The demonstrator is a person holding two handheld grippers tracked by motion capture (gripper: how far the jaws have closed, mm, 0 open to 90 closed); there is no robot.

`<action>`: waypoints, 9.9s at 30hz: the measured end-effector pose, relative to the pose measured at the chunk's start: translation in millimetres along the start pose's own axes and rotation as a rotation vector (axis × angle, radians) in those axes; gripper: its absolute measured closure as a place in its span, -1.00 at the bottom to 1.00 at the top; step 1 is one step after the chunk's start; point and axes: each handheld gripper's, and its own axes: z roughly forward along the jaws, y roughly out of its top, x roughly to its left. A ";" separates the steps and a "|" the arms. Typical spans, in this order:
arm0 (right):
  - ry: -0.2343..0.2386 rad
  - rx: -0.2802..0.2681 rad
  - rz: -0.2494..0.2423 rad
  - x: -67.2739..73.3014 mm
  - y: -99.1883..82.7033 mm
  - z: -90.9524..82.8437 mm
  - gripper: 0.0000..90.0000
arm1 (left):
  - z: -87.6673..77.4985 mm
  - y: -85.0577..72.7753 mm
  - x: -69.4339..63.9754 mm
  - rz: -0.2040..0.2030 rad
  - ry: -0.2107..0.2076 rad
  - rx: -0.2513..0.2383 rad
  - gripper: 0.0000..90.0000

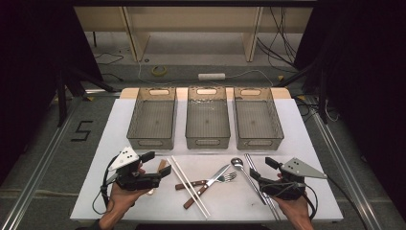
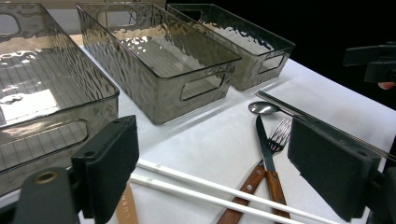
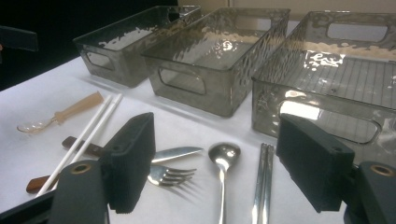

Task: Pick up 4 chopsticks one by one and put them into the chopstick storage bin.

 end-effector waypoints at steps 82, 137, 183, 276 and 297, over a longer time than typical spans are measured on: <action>-0.131 0.637 0.096 -32.2 -29.2 27.1 0.92 | 0.1 0.4 -1.2 0.008 0.003 0.002 -0.65; -0.055 0.504 -0.009 -32.9 10.4 3.1 0.93 | 122.9 21.3 -51.9 0.297 -0.223 0.350 -0.63; 0.344 0.550 -0.252 45.8 21.4 52.7 0.93 | 148.6 1.8 -80.8 0.677 -0.328 0.586 0.15; 0.054 0.390 -0.065 -7.6 -4.2 2.6 -0.28 | 86.5 113.1 120.2 0.036 0.310 0.487 0.85; 0.063 0.405 -0.070 -5.6 -4.8 5.0 -0.28 | 99.2 93.9 159.8 -0.062 0.406 0.537 0.84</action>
